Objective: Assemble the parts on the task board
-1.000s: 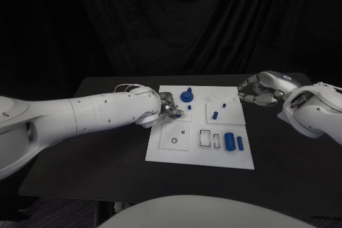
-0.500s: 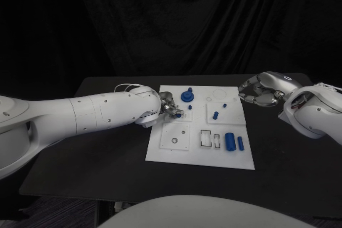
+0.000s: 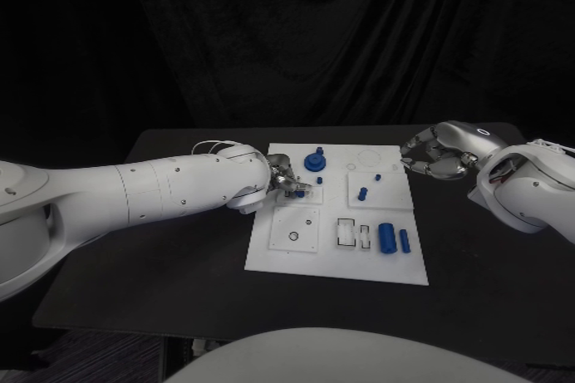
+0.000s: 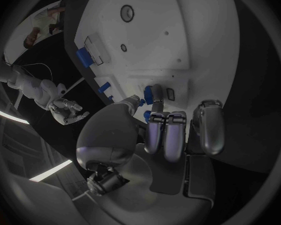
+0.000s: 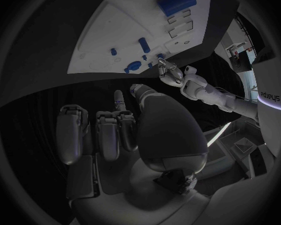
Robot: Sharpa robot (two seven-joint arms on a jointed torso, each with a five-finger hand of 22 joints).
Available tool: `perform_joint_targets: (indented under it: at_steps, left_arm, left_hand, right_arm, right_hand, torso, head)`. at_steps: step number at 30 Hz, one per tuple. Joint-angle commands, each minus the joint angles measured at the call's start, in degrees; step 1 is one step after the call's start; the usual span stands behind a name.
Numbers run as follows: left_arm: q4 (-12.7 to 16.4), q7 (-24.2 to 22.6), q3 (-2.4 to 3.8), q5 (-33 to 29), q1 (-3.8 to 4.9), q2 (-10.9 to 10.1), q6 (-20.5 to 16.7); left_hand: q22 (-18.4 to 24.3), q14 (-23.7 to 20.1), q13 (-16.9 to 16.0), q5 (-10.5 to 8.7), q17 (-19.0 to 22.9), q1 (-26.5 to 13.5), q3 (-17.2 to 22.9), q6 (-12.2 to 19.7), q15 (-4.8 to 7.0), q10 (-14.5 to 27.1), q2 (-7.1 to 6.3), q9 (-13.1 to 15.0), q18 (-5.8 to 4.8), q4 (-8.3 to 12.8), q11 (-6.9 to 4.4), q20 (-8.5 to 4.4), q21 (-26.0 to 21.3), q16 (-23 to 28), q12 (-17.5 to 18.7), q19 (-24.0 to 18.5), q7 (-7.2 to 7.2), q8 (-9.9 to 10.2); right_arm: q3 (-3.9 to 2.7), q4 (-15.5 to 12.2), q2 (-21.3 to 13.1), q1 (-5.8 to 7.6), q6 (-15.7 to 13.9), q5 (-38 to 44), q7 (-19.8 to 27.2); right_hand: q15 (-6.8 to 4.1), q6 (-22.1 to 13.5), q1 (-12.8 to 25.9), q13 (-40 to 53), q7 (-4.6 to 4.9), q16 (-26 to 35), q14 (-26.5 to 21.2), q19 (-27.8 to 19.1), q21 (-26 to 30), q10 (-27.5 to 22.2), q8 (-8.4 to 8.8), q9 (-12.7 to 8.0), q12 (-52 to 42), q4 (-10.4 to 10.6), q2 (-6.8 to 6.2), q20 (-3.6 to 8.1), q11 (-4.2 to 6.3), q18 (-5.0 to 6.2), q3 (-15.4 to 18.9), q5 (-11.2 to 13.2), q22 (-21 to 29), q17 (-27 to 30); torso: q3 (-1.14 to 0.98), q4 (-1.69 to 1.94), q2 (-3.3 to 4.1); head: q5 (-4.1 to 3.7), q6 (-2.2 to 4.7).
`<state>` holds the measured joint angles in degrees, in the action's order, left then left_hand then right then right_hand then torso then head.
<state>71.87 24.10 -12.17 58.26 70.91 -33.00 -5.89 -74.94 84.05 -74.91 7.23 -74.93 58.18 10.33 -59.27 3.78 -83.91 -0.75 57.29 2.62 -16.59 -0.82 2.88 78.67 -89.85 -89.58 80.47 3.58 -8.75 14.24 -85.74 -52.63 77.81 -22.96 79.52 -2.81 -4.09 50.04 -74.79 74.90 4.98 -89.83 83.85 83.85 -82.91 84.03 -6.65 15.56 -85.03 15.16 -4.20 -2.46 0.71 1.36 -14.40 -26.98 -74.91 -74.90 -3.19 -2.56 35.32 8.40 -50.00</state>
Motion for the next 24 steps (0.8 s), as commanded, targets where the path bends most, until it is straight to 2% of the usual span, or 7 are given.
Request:
perform_joint_targets:
  at_steps: [1,12,13,20,21,22,24]
  left_arm:
    - [-0.06,-1.18,0.0,-0.17,-0.15,0.0,0.51]
    - [-0.1,-1.22,0.0,-0.17,-0.16,-0.01,0.6]
    - [-0.1,-1.29,0.0,-0.17,-0.16,-0.02,0.5]
    - [-0.1,-1.82,0.0,-0.17,-0.17,-0.09,-0.01]
    - [-0.1,-1.87,0.0,-0.17,-0.17,-0.09,-0.03]
    - [-0.1,-1.9,0.0,-0.17,-0.17,-0.1,-0.04]
    - [-0.1,-1.96,-0.01,-0.17,-0.17,-0.09,-0.09]
  left_hand:
    - [-4.34,5.95,-14.59,-0.72,-15.07,-0.79,-0.81,0.37,-0.54,-5.42,0.14,0.1,1.15,-0.02,0.49,0.32,-0.29,-0.15,0.31,-0.31,-0.03,0.31]
    - [-4.43,5.95,-14.57,-2.02,-15.07,-2.14,-2.71,0.46,-0.62,-5.39,0.42,0.35,1.16,-0.06,0.56,0.4,-0.43,-0.15,0.34,-0.32,0.03,0.29]
    - [-4.5,5.95,-14.55,-2.78,-15.07,-2.83,-3.55,0.46,-0.64,-5.36,0.74,0.51,1.16,-0.07,0.57,0.42,-0.48,-0.15,0.37,-0.3,0.04,0.24]
    - [-4.74,5.95,-14.6,-2.99,-15.07,-4.8,-5.36,0.79,-0.66,-5.43,1.83,1.71,1.14,-0.19,0.58,0.45,-0.49,-0.15,0.3,-0.19,0.02,-0.69]
    - [-4.83,5.95,-14.63,-1.71,-15.07,-5.8,-6.08,0.89,-0.62,-5.48,2.25,2.5,1.14,-0.17,0.5,0.39,-0.51,-0.15,0.25,-0.16,-0.07,-1.35]
    - [-4.94,5.95,-14.66,-3.62,-15.07,-6.46,-6.64,0.95,-0.57,-5.52,2.56,3.06,1.11,-0.11,0.47,0.38,-0.44,-0.15,0.2,-0.07,-0.1,-1.79]
    - [-5.01,5.95,-14.7,-3.43,-15.07,-6.56,-6.81,1.09,-0.55,-5.57,2.95,3.48,1.1,-0.13,0.45,0.37,-0.43,-0.15,0.15,-0.02,-0.12,-2.1]
  right_arm:
    - [-0.05,0.02,-0.02,-0.15,0.58,0.13,-1.45]
    - [-0.05,0.02,-0.01,-0.16,0.87,0.13,-1.68]
    - [-0.05,0.02,-0.02,-0.17,0.89,0.13,-1.7]
    - [-0.05,0.04,-0.04,-0.17,0.96,0.13,-1.76]
    - [-0.05,0.04,-0.03,-0.17,0.98,0.12,-1.76]
    - [-0.05,0.04,-0.02,-0.18,0.99,0.12,-1.77]
    - [-0.05,0.05,0.0,-0.18,1.01,0.12,-1.77]
  right_hand:
    - [0.42,0.34,-0.65,7.86,0.06,-0.17,6.15,1.62,0.24,0.85,0.29,-0.08,0.33,-0.04,-0.04,-0.35,-0.3,0.58,-0.24,-0.3,-12.52,-15.1]
    - [0.41,0.41,-0.78,7.83,0.06,-0.17,6.15,1.62,0.26,0.84,0.3,-0.11,0.35,-0.16,-0.04,-0.35,-0.29,0.59,-0.32,-0.3,-12.51,-15.1]
    - [0.41,0.41,-0.78,7.83,0.06,-0.17,6.15,1.62,0.26,0.84,0.3,-0.11,0.35,-0.16,-0.04,-0.35,-0.29,0.59,-0.32,-0.3,-12.51,-15.1]
    - [0.41,0.44,-0.85,7.71,0.06,-0.17,6.15,1.6,0.29,0.76,0.31,-0.12,0.44,-0.22,-0.04,-0.35,-0.29,0.6,-0.36,-0.3,-12.5,-15.1]
    - [0.41,0.44,-0.85,7.71,0.06,-0.17,6.15,1.6,0.29,0.76,0.31,-0.12,0.44,-0.22,-0.04,-0.35,-0.29,0.6,-0.36,-0.3,-12.5,-15.1]
    - [0.41,0.44,-0.85,7.71,0.06,-0.17,6.15,1.6,0.29,0.76,0.31,-0.12,0.44,-0.22,-0.04,-0.35,-0.29,0.6,-0.36,-0.3,-12.5,-15.1]
    - [0.41,0.44,-0.85,7.71,0.06,-0.17,6.15,1.6,0.29,0.76,0.31,-0.12,0.44,-0.22,-0.04,-0.35,-0.29,0.6,-0.36,-0.3,-12.5,-15.1]
  torso:
    - [-0.01,-0.06,-0.03]
    - [-0.03,-0.02,-0.01]
    - [-0.03,-0.02,0.0]
    - [-0.01,-0.05,-0.02]
    - [0.0,-0.05,-0.01]
    - [0.0,-0.06,-0.02]
    - [0.01,-0.07,-0.03]
  head:
    - [0.1,0.0]
    - [0.07,0.0]
    - [0.09,0.0]
    - [0.15,0.0]
    - [0.16,0.0]
    - [0.16,0.0]
    - [0.19,0.0]
